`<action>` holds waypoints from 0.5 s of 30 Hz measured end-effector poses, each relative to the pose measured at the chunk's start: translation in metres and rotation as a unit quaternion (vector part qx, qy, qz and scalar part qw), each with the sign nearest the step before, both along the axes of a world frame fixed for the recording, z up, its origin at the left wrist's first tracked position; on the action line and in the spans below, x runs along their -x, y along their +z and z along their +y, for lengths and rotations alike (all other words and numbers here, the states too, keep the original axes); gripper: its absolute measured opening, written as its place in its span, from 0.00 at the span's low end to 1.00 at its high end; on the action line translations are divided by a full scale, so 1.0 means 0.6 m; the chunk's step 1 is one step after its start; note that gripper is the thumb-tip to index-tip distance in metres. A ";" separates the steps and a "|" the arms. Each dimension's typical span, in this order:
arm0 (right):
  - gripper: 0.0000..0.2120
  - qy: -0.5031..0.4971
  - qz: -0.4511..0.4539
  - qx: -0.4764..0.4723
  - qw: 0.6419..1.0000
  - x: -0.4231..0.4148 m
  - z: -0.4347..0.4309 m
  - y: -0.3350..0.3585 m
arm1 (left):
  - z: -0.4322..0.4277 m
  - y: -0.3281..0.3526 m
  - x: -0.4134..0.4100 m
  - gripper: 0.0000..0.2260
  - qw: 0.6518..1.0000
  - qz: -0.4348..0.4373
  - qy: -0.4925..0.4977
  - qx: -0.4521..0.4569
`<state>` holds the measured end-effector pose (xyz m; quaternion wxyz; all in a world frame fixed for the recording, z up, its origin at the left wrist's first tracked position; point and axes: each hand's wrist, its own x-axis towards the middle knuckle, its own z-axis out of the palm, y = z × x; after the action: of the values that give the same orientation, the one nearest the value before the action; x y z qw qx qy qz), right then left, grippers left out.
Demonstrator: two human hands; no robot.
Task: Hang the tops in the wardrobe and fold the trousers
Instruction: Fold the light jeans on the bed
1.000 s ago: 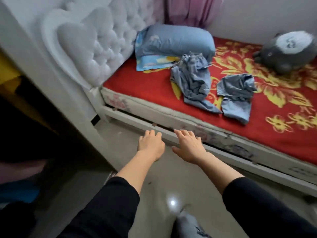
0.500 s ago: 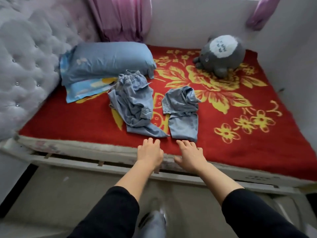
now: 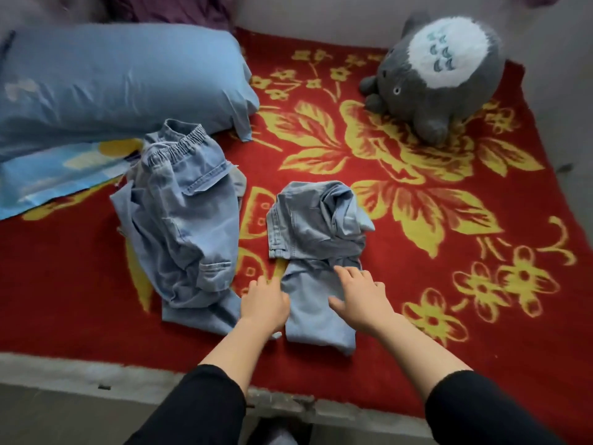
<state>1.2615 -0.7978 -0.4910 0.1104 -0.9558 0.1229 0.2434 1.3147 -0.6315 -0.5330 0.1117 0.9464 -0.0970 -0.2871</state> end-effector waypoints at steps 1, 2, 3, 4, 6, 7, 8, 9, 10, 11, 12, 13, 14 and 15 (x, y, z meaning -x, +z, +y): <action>0.31 0.000 0.005 -0.004 1.000 -0.024 -0.017 -0.015 | -0.011 -0.020 -0.024 0.16 1.000 0.017 0.013 0.003; 0.30 0.004 0.008 -0.006 1.000 -0.045 -0.031 -0.031 | -0.021 -0.039 -0.047 0.16 0.999 0.033 0.028 0.008; 0.29 0.014 0.009 -0.006 1.000 -0.064 -0.043 -0.047 | -0.030 -0.060 -0.067 0.15 0.998 0.047 0.047 0.015; 0.29 0.026 0.009 -0.006 1.000 -0.083 -0.055 -0.063 | -0.038 -0.083 -0.086 0.15 0.995 0.062 0.072 0.024; 0.29 0.052 -0.005 0.001 0.999 -0.125 -0.078 -0.095 | -0.053 -0.131 -0.121 0.17 0.984 0.085 0.148 0.050; 0.30 0.062 -0.017 0.005 0.998 -0.149 -0.090 -0.109 | -0.060 -0.155 -0.137 0.18 0.973 0.095 0.200 0.066; 0.31 0.072 -0.032 0.011 0.997 -0.174 -0.101 -0.122 | -0.067 -0.176 -0.151 0.20 0.957 0.105 0.257 0.084; 0.32 0.081 -0.052 0.019 0.995 -0.198 -0.112 -0.134 | -0.073 -0.196 -0.164 0.23 0.937 0.113 0.313 0.103; 0.33 0.089 -0.078 0.028 0.993 -0.225 -0.122 -0.147 | -0.078 -0.215 -0.178 0.25 0.918 0.114 0.361 0.119; 0.33 0.093 -0.104 0.035 0.990 -0.252 -0.130 -0.159 | -0.083 -0.232 -0.190 0.27 0.900 0.113 0.400 0.130; 0.32 0.093 -0.128 0.040 0.987 -0.278 -0.137 -0.169 | -0.086 -0.248 -0.201 0.28 0.887 0.107 0.428 0.139; 0.32 0.090 -0.148 0.044 0.984 -0.303 -0.142 -0.180 | -0.089 -0.261 -0.212 0.29 0.875 0.096 0.450 0.149; 0.31 0.087 -0.165 0.049 0.981 -0.324 -0.146 -0.192 | -0.091 -0.272 -0.222 0.29 0.865 0.080 0.469 0.160; 0.31 0.085 -0.176 0.051 0.979 -0.342 -0.150 -0.203 | -0.093 -0.283 -0.231 0.29 0.854 0.066 0.487 0.172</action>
<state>1.4669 -0.8876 -0.6127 0.0598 -0.9950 0.0319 0.0732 1.4531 -0.6871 -0.7028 0.4042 0.8172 0.3358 -0.2369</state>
